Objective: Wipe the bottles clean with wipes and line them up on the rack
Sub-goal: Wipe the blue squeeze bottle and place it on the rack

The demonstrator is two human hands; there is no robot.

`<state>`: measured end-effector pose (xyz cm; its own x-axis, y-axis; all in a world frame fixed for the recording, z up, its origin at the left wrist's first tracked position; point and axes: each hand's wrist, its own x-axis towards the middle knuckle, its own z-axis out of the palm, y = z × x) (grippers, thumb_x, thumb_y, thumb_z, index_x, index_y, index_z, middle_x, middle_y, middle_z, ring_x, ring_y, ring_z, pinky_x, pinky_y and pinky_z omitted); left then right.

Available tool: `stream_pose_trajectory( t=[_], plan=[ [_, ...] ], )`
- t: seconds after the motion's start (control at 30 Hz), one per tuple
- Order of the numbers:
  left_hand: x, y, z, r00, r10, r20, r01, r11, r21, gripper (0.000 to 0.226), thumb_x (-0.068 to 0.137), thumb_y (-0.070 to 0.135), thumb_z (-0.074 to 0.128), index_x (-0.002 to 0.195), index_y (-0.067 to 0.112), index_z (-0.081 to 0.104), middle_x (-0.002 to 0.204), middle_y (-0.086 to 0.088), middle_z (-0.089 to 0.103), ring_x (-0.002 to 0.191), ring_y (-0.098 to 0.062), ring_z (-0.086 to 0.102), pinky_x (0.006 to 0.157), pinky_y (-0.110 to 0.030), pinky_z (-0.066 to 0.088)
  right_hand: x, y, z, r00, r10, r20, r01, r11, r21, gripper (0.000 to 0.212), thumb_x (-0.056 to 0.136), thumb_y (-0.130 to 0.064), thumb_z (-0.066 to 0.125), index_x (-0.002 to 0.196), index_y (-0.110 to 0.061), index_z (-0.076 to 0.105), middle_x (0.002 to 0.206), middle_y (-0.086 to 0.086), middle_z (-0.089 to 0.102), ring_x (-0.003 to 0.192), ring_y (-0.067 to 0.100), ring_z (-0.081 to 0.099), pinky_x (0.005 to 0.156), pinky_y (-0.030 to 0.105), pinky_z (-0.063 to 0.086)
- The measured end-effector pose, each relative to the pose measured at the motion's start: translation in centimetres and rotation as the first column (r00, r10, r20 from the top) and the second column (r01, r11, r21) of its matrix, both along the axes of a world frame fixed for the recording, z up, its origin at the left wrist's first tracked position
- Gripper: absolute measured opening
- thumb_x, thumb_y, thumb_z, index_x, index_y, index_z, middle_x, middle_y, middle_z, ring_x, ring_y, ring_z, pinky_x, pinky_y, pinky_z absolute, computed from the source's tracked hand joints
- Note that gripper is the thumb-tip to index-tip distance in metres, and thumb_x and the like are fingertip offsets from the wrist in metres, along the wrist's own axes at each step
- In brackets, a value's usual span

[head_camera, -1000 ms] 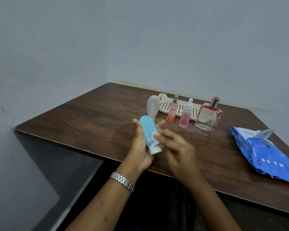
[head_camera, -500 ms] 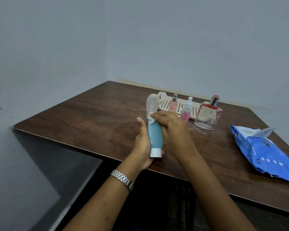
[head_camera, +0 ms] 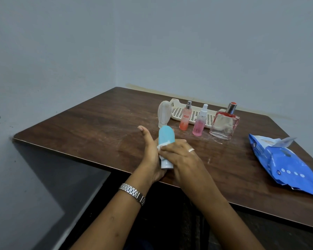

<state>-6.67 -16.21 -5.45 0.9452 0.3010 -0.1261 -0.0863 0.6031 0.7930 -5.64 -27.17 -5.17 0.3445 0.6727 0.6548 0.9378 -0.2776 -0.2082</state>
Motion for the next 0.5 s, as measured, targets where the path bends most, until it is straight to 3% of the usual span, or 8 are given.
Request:
stream_pose_trajectory(
  t=[0.07, 0.2, 0.3, 0.4, 0.5],
  plan=[
    [0.2, 0.1, 0.0, 0.998, -0.048, 0.05, 0.048, 0.999, -0.015, 0.112, 0.061, 0.091, 0.004, 0.079, 0.008, 0.077, 0.09, -0.021, 0.069, 0.081, -0.032, 0.066, 0.074, -0.036, 0.055, 0.4, -0.3, -0.2, 1.0, 0.028, -0.001, -0.028, 0.999, 0.022, 0.032, 0.079, -0.012, 0.048, 0.1, -0.01, 0.073, 0.104, 0.0, 0.069, 0.103, 0.006, 0.049, 0.097, 0.001, 0.026],
    [0.7, 0.1, -0.5, 0.999, -0.012, 0.052, 0.015, 0.998, -0.062, 0.103, 0.056, 0.091, 0.019, 0.092, 0.005, 0.062, 0.075, -0.014, 0.062, 0.066, -0.025, 0.06, 0.062, -0.033, 0.051, 2.1, -0.4, 0.7, 0.999, 0.037, -0.02, -0.036, 0.998, 0.05, 0.027, 0.069, -0.002, 0.06, 0.09, -0.012, 0.075, 0.097, 0.001, 0.072, 0.094, 0.012, 0.061, 0.089, 0.013, 0.039],
    [1.1, 0.0, -0.7, 0.999, 0.005, 0.05, -0.004, 1.0, -0.012, 0.099, 0.054, 0.089, 0.021, 0.099, 0.011, 0.063, 0.075, -0.011, 0.059, 0.064, -0.023, 0.055, 0.057, -0.028, 0.041, 3.4, 0.4, 1.9, 0.993, -0.066, -0.093, 0.075, 0.993, 0.096, 0.036, 0.067, -0.006, 0.056, 0.098, -0.011, 0.074, 0.103, 0.004, 0.071, 0.098, 0.017, 0.062, 0.09, 0.019, 0.042],
    [1.3, -0.1, -0.8, 0.998, 0.03, 0.058, -0.032, 0.999, 0.027, 0.096, 0.058, 0.086, 0.018, 0.105, 0.015, 0.064, 0.07, -0.009, 0.062, 0.056, -0.02, 0.054, 0.048, -0.023, 0.04, 4.1, 1.4, 2.4, 0.974, -0.084, -0.213, 0.124, 0.974, 0.187, 0.032, 0.08, -0.003, 0.05, 0.103, -0.009, 0.072, 0.11, 0.006, 0.068, 0.1, 0.014, 0.06, 0.089, 0.006, 0.038],
    [1.5, 0.1, -1.0, 0.997, 0.062, 0.052, -0.062, 0.998, 0.006, 0.091, 0.072, 0.085, 0.014, 0.103, 0.016, 0.065, 0.075, -0.009, 0.064, 0.06, -0.021, 0.057, 0.053, -0.025, 0.042, 4.2, 1.8, 1.8, 0.969, -0.078, -0.233, 0.14, 0.955, 0.263, 0.033, 0.08, 0.012, 0.054, 0.101, -0.006, 0.072, 0.107, 0.007, 0.069, 0.097, 0.004, 0.057, 0.086, -0.003, 0.034]
  ],
)
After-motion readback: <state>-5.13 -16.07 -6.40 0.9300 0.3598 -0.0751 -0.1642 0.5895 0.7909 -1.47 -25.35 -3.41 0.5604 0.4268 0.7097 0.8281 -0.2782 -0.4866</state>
